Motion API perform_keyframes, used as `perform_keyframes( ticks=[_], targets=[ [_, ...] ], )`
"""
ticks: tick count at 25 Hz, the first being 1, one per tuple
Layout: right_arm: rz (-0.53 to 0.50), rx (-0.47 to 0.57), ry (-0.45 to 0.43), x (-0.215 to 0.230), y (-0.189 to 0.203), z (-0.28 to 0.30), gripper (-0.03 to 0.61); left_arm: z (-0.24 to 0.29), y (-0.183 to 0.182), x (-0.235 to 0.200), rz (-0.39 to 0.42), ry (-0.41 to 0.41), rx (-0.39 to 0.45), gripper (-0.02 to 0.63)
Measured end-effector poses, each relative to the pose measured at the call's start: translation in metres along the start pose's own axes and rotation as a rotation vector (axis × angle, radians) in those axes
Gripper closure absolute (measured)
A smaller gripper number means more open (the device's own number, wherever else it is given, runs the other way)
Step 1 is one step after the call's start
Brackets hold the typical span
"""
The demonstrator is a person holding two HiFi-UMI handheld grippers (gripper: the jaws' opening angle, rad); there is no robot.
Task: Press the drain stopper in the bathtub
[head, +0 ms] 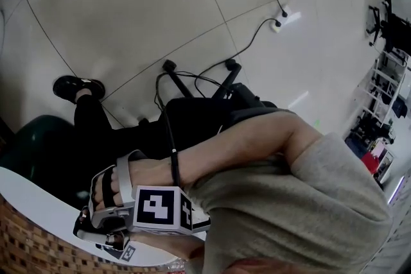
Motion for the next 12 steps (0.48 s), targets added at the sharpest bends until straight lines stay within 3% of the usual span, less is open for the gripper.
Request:
perform_keyframes(
  ticks=[7, 12],
  targets=[
    [0.011, -0.005, -0.042, -0.018, -0.002, 0.004, 0.449, -0.005, 0.004, 0.027, 0.048, 0.032, -0.051, 0.623],
    [-0.104, -0.063, -0.065, -0.045, 0.02, -0.041, 0.449, -0.03, 0.011, 0.065, 0.114, 0.004, 0.019, 0.623]
  ],
)
Point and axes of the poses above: the fingertips, and each gripper's own axes: z forward along the fingers, x to its right, y out of its underside, the point moved 3 cm from there along -z, backward along the fingers, and after that the axes turned 1 degree about y, right-handed, at the moved point
